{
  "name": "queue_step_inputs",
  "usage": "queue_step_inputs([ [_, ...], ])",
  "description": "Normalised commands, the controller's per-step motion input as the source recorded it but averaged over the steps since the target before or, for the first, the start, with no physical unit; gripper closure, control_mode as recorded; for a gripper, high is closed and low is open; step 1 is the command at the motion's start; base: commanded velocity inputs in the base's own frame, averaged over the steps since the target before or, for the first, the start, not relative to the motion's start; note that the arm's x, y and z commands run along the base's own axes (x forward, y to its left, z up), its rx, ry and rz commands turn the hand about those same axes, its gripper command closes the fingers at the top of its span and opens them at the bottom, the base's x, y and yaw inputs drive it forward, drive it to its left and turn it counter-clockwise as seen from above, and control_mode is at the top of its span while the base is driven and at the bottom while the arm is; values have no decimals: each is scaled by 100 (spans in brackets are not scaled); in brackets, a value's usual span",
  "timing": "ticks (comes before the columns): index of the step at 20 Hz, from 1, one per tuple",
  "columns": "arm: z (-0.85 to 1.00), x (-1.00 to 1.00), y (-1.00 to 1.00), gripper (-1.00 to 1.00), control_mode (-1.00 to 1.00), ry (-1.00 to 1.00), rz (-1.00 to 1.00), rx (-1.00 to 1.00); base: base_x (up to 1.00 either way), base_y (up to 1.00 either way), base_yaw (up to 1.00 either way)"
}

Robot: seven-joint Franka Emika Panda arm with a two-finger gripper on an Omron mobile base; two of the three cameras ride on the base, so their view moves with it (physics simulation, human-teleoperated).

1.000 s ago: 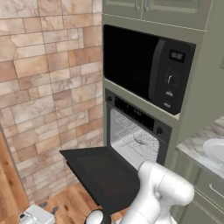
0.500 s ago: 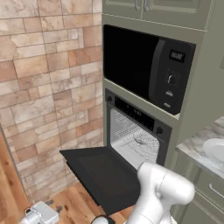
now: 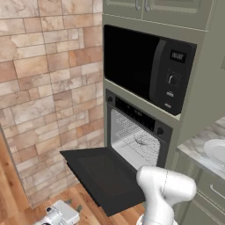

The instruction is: Place the fish on the bottom rack of the oven, and slide the tray back inside. Close the oven door.

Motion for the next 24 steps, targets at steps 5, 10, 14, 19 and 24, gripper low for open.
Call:
queue_step_inputs([
  [5, -21, 32, -68, -100, -100, 10, 6, 2, 0, 0, 0],
  [10, -46, 61, -28, -100, -100, -1, 2, 0, 0, 0, 0],
  [14, -75, 54, 16, -100, -100, -13, -1, 0, 0, 0, 0],
  [19, -65, 29, 83, -100, -100, -23, -17, 1, 0, 0, 0],
  [24, -47, 14, 100, -100, -100, -22, -29, 0, 0, 0, 0],
])
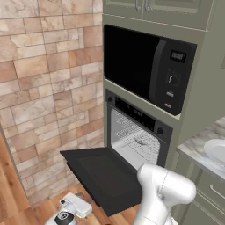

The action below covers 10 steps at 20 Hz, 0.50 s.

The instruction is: Place the fish on the bottom rack of the oven, and slide the tray back inside. Close the oven door.

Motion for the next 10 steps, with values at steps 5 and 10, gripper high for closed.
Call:
queue_step_inputs([
  [5, -45, 31, 88, -100, -100, -14, -27, 0, 0, 0, 0],
  [10, -83, 50, 27, -100, -100, -3, -17, 0, 0, 0, 0],
])
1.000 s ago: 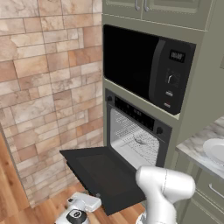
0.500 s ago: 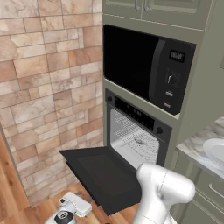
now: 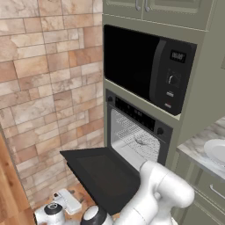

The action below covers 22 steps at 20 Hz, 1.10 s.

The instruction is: Place the fish on the bottom rack of the oven, and slide the tray back inside. Close the oven door.

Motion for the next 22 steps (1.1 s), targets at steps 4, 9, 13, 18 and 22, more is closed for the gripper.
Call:
queue_step_inputs([
  [4, -100, 38, 6, -100, -100, 0, -12, 0, 0, 0, 0],
  [9, -100, 36, 29, -100, -100, -3, -8, 0, 0, 0, 0],
  [13, -100, 42, 29, -100, -100, -7, -5, -3, 0, 0, 0],
  [18, -100, 48, 16, -100, -100, -11, -5, -16, 0, 0, 0],
  [22, -100, 50, 8, -100, -100, -12, -7, -23, 0, 0, 0],
])
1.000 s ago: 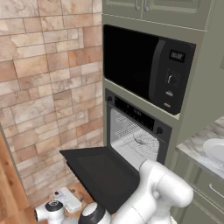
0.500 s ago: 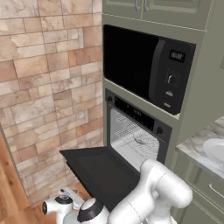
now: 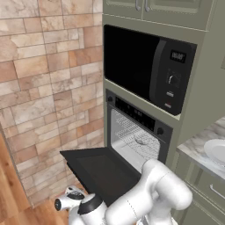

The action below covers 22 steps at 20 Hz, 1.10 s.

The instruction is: Place the fish on the bottom rack of the oven, and slide the tray back inside. Close the oven door.

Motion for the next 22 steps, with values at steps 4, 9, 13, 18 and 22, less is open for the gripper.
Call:
queue_step_inputs([
  [4, -100, 49, 0, -100, -100, -12, -9, -23, 0, 0, 0],
  [9, -80, 6, -15, -100, -100, -45, -25, -20, 0, 0, 0],
  [13, -28, 0, -48, -100, -100, -53, -40, -26, 0, 0, 0],
  [18, -5, 0, -73, -100, -100, -38, -41, -29, 0, 0, 0],
  [22, 8, 0, -93, -100, -100, -22, -38, -25, 0, 0, 0],
])
